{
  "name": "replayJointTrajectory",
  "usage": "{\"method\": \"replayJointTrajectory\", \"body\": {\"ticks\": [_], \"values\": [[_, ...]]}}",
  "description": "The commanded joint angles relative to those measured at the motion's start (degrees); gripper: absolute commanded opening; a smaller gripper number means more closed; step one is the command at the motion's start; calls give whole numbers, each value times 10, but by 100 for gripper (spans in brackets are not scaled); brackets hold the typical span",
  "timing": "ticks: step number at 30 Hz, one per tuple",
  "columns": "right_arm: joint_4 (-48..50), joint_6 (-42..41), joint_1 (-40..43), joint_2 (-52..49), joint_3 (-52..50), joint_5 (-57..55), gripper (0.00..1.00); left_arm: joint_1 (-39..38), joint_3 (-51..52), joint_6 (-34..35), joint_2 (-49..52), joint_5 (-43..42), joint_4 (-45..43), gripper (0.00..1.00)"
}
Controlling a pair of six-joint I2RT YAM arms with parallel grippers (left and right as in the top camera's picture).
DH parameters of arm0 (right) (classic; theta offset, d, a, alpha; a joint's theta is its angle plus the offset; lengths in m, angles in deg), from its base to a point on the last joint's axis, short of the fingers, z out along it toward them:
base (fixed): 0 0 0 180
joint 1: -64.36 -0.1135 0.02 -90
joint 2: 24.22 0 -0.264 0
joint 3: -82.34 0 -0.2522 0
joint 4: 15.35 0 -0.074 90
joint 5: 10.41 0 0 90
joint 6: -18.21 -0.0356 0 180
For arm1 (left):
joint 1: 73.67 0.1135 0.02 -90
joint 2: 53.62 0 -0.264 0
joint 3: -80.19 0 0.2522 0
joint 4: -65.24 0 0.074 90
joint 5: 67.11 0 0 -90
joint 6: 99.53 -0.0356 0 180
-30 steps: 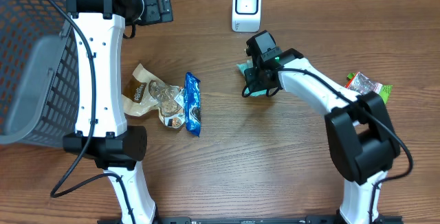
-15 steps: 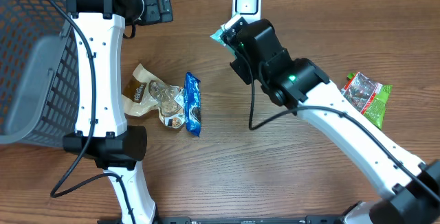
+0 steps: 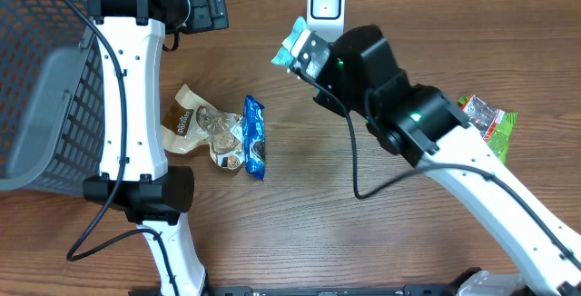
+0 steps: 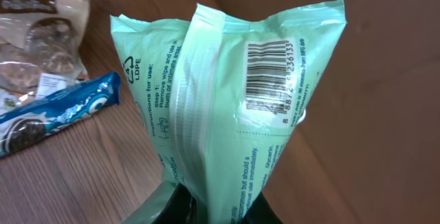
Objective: Scan the item barcode
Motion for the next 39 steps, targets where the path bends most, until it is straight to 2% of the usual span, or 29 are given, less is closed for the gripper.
{"method": "replayJointTrajectory", "body": {"ticks": [1,6,16,27,32,39], "values": [[3,47,1,38,12,37,4,0,-6,-1,0,3,1,100],[-18,103,1,62,12,118,4,0,-6,-1,0,3,1,100],[-52,136,1,92,12,254,4,0,-6,-1,0,3,1,100],[-53,138,1,96,12,253,4,0,-6,-1,0,3,1,100],[-55,166,1,94,11,248,4,0,-6,-1,0,3,1,100],[-58,145,1,47,11,137,4,0,-6,0,0,3,1,100]]}}
